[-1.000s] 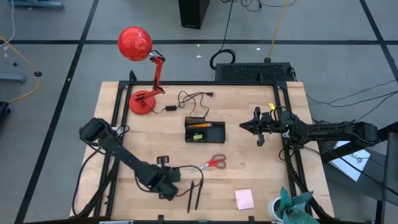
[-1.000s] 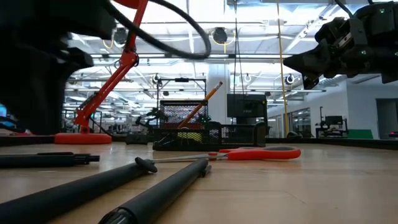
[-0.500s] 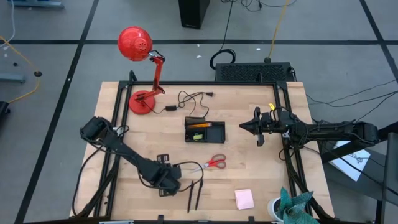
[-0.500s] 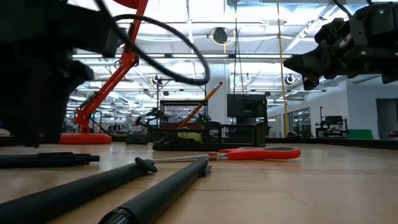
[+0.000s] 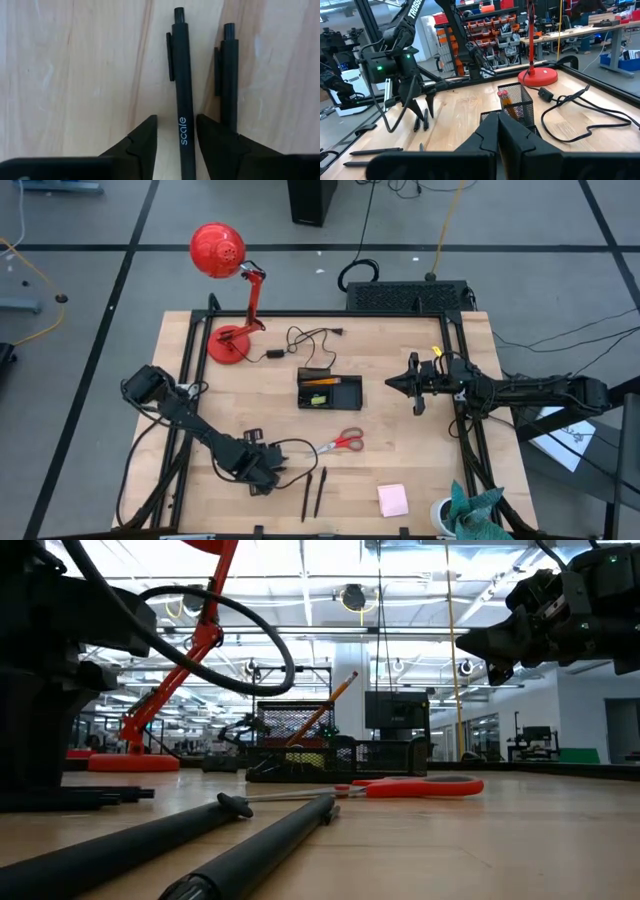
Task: Pick and place office supplies into organizer
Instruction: Put the black ballpen into the black desk organizer
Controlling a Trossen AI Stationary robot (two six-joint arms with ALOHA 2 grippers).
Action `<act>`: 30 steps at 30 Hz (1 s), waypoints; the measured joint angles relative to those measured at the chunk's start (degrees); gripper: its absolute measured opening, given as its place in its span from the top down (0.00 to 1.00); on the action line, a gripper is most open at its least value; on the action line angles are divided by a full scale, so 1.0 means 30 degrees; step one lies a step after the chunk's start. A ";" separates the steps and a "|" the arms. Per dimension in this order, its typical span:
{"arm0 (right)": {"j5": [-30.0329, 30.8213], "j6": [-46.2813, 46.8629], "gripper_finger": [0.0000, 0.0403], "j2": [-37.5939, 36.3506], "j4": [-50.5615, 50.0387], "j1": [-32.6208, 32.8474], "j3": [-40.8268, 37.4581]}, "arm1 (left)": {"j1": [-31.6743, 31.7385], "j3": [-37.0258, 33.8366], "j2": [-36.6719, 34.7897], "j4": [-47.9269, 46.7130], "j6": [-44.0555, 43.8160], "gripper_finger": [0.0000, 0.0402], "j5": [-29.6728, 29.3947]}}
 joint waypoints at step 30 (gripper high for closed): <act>-0.0028 0.0291 0.99 -0.0007 -0.0221 0.0000 0.0000 | 0.1350 -0.0163 -0.2578 0.5101 0.8699 0.97 -0.8072</act>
